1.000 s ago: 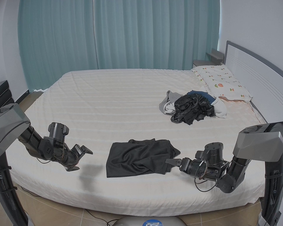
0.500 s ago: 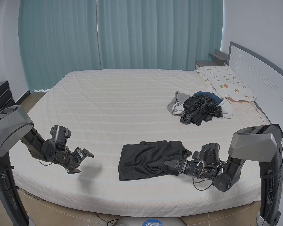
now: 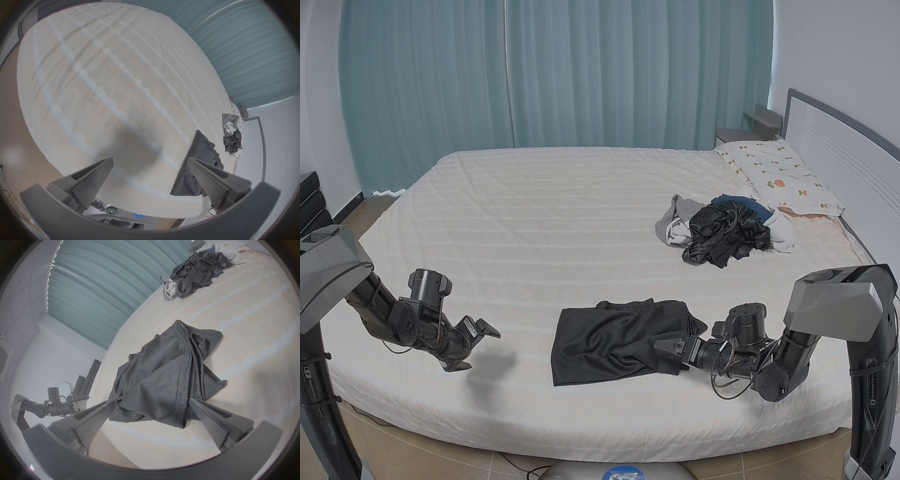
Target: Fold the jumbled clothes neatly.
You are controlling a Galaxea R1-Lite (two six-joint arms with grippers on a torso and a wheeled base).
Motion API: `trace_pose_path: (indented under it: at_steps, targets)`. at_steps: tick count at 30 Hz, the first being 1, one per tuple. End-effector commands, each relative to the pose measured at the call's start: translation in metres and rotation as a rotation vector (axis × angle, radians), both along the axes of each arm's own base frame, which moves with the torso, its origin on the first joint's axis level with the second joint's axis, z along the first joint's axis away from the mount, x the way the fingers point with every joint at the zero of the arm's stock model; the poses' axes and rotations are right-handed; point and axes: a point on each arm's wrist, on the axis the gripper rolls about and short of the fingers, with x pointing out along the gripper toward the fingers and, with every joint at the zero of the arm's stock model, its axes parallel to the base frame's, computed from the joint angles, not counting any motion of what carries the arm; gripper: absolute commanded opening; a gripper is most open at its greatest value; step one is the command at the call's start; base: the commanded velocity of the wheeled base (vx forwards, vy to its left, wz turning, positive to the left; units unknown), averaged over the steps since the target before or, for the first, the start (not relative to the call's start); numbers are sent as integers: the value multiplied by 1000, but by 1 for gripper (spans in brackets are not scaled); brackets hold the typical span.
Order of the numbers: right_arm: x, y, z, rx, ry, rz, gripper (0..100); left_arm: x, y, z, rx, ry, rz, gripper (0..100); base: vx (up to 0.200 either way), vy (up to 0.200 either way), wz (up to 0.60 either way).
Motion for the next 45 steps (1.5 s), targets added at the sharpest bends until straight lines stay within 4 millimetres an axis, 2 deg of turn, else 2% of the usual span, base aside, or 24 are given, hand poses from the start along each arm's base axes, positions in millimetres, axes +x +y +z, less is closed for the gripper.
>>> trace_pose_path:
  at_steps: [1, 8, 9, 14, 22, 24, 25, 26, 27, 29, 45]
  targets:
    - [2, 0, -5, -5, 11, -2, 100, 0, 0, -1, -1, 2, 2, 100, 0, 0, 0]
    - [4, 2, -10, -7, 20, 3, 100, 1, 0, 0, -1, 0, 2, 100, 0, 0, 0]
    - [5, 3, -12, -8, 23, 5, 0, 1, 0, 0, -1, 0, 2, 100, 0, 0, 0]
    - [6, 5, -14, -19, 38, 2, 0, 1, 0, 0, -1, -2, 2, 100, 0, 0, 0]
    - [6, -2, -6, -36, 20, -52, 0, 1, 0, 0, -1, -2, 0, 100, 0, 0, 0]
    - [3, -6, 0, -36, 18, -57, 0, 0, -1, -1, 5, 0, -1, 100, 0, 0, 0]
    - [0, -16, 7, -47, 10, -62, 0, 0, -1, 0, 9, -2, -5, 100, 0, 0, 0]
    - [0, -16, 7, -47, 10, -62, 0, 0, -1, 0, 9, -2, -5, 100, 0, 0, 0]
    - [0, -27, 8, -76, 9, -65, 0, 0, -2, 0, 9, -2, -6, 100, 0, 0, 0]
    - [0, -35, 5, -99, 19, -57, 0, 0, -4, 0, 9, -2, -11, 100, 0, 0, 0]
    - [-3, -52, -1, -152, 27, -37, 0, -3, -5, 0, 21, -18, -30, 100, 0, 0, 0]
